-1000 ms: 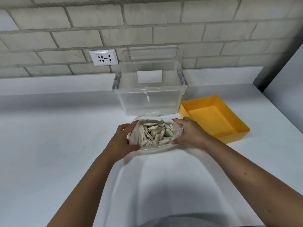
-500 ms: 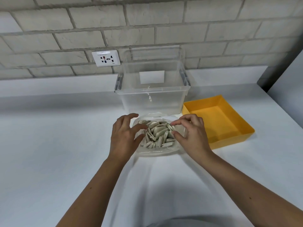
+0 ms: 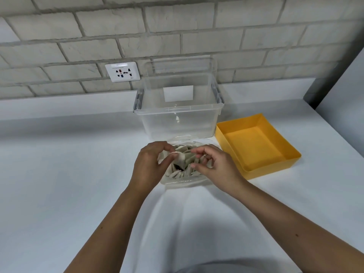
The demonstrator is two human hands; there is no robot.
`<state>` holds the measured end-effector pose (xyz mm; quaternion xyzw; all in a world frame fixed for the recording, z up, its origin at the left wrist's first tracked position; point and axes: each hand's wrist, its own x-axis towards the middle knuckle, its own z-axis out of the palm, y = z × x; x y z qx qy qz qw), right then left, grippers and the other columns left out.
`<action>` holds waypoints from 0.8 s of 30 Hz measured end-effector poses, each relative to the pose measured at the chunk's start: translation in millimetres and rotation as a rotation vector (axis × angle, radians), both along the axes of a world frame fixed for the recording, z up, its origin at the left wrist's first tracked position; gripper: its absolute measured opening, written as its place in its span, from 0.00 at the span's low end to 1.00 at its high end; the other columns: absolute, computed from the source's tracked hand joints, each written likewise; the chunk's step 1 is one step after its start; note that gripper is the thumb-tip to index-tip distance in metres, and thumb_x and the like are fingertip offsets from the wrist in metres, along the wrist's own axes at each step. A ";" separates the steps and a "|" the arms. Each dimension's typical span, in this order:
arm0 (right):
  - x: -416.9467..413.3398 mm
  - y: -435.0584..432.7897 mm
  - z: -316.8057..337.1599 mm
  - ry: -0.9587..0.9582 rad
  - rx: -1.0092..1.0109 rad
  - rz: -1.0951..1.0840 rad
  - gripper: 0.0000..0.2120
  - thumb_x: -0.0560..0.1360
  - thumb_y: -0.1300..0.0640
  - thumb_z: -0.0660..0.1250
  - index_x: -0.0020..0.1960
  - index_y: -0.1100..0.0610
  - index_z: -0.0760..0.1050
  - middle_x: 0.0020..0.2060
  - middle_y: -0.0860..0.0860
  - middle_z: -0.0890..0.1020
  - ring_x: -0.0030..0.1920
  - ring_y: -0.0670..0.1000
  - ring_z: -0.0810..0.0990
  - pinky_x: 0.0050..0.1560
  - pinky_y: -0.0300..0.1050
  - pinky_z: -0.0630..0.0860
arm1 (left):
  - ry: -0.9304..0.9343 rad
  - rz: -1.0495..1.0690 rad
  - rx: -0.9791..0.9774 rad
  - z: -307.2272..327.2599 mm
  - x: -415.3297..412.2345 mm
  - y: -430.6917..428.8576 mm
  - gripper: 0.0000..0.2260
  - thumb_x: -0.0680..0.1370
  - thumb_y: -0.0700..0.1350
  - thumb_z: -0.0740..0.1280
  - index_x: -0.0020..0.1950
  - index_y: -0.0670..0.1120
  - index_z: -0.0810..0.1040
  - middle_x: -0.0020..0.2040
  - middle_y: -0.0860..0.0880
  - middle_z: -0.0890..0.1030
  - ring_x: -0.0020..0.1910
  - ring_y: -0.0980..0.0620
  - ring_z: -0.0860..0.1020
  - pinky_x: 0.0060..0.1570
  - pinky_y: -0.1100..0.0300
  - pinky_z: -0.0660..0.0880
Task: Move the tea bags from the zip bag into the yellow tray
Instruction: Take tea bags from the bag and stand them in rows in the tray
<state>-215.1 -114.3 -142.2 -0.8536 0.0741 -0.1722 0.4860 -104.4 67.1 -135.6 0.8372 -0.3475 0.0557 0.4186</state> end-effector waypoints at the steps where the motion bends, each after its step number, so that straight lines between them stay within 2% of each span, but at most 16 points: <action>1: 2.4 0.2 3.0 0.039 0.008 0.020 0.18 0.69 0.56 0.77 0.57 0.49 0.79 0.47 0.45 0.79 0.38 0.45 0.77 0.42 0.33 0.74 | 0.072 0.006 -0.021 4.8 -4.4 -1.7 0.05 0.77 0.50 0.72 0.48 0.49 0.82 0.48 0.57 0.84 0.43 0.64 0.79 0.44 0.73 0.71; 3: 10.4 1.4 8.4 0.094 0.017 0.043 0.19 0.68 0.54 0.78 0.57 0.50 0.79 0.46 0.45 0.80 0.36 0.45 0.76 0.41 0.33 0.74 | 0.208 0.003 -0.079 11.2 -9.5 -4.4 0.03 0.78 0.46 0.72 0.47 0.51 0.79 0.44 0.58 0.84 0.39 0.64 0.81 0.43 0.73 0.73; 4: 15.2 2.0 10.9 0.095 0.007 0.044 0.16 0.69 0.54 0.77 0.55 0.52 0.80 0.44 0.45 0.81 0.35 0.44 0.77 0.41 0.34 0.74 | 0.268 0.001 -0.117 13.7 -10.6 -5.3 0.04 0.78 0.45 0.72 0.46 0.52 0.79 0.42 0.56 0.85 0.41 0.62 0.83 0.45 0.69 0.76; 6: 24.5 2.9 16.5 0.062 -0.031 0.027 0.08 0.71 0.54 0.75 0.48 0.54 0.81 0.40 0.45 0.83 0.37 0.43 0.79 0.42 0.36 0.75 | 0.413 0.009 -0.221 17.4 -8.8 -6.5 0.04 0.77 0.43 0.72 0.46 0.51 0.80 0.41 0.50 0.86 0.44 0.51 0.85 0.50 0.57 0.81; 8: 32.7 5.5 20.5 0.031 -0.009 0.019 0.05 0.72 0.55 0.74 0.45 0.55 0.82 0.38 0.46 0.84 0.38 0.43 0.80 0.42 0.37 0.76 | 0.548 0.009 -0.307 18.8 -6.3 -4.4 0.04 0.77 0.41 0.73 0.49 0.49 0.82 0.44 0.43 0.86 0.46 0.42 0.85 0.54 0.46 0.82; 10: 38.3 8.2 20.3 0.021 0.026 0.003 0.05 0.72 0.55 0.74 0.45 0.56 0.83 0.38 0.47 0.85 0.35 0.41 0.79 0.41 0.35 0.75 | 0.587 0.019 -0.281 15.3 -4.5 -1.7 0.02 0.76 0.43 0.74 0.48 0.48 0.83 0.44 0.41 0.85 0.48 0.39 0.84 0.56 0.42 0.80; 11: 40.0 10.5 17.7 0.029 0.028 -0.018 0.05 0.72 0.54 0.74 0.45 0.55 0.83 0.37 0.47 0.85 0.35 0.40 0.78 0.40 0.36 0.75 | 0.580 0.039 -0.259 12.5 -4.1 0.3 0.02 0.76 0.45 0.74 0.47 0.49 0.83 0.43 0.42 0.85 0.48 0.40 0.84 0.57 0.43 0.80; 13: 43.2 14.9 8.4 0.094 -0.039 -0.071 0.06 0.72 0.52 0.74 0.45 0.54 0.83 0.38 0.47 0.84 0.38 0.43 0.79 0.43 0.40 0.77 | 0.545 0.120 -0.242 7.2 -2.6 4.5 0.04 0.76 0.49 0.73 0.44 0.50 0.82 0.41 0.45 0.85 0.46 0.43 0.84 0.52 0.50 0.79; 16: 41.3 21.4 -2.9 0.336 -0.353 -0.097 0.05 0.73 0.48 0.70 0.44 0.49 0.81 0.44 0.45 0.83 0.46 0.48 0.81 0.45 0.47 0.78 | 0.477 0.218 -0.191 5.8 -1.7 6.5 0.06 0.77 0.50 0.72 0.43 0.49 0.79 0.36 0.51 0.82 0.38 0.52 0.80 0.38 0.69 0.71; 17: 40.1 23.4 -4.7 0.375 -0.442 -0.109 0.05 0.73 0.47 0.70 0.44 0.48 0.81 0.46 0.44 0.83 0.47 0.48 0.80 0.43 0.46 0.78 | 0.465 0.229 -0.176 6.7 -2.6 6.1 0.06 0.78 0.49 0.71 0.43 0.49 0.79 0.35 0.53 0.81 0.35 0.56 0.77 0.35 0.72 0.69; 19: 39.3 24.9 -6.5 0.363 -0.502 -0.124 0.07 0.73 0.45 0.69 0.44 0.47 0.81 0.47 0.44 0.81 0.49 0.49 0.80 0.42 0.45 0.76 | 0.456 0.240 -0.163 6.9 -3.4 5.2 0.07 0.78 0.49 0.71 0.42 0.49 0.78 0.35 0.53 0.81 0.34 0.59 0.76 0.34 0.71 0.68; 22: 39.7 26.1 -6.6 0.313 -0.452 -0.120 0.10 0.70 0.42 0.71 0.45 0.47 0.80 0.47 0.43 0.80 0.48 0.46 0.79 0.43 0.45 0.76 | 0.473 0.259 -0.187 6.4 -1.8 6.6 0.07 0.78 0.50 0.71 0.43 0.48 0.79 0.36 0.50 0.82 0.37 0.52 0.78 0.37 0.65 0.71; 24: 40.5 27.6 -7.7 0.329 -0.507 -0.099 0.13 0.68 0.40 0.72 0.46 0.47 0.79 0.48 0.43 0.79 0.48 0.46 0.79 0.42 0.44 0.75 | 0.495 0.264 -0.202 6.7 -0.6 7.3 0.07 0.78 0.49 0.71 0.44 0.47 0.79 0.37 0.49 0.82 0.41 0.47 0.81 0.40 0.60 0.72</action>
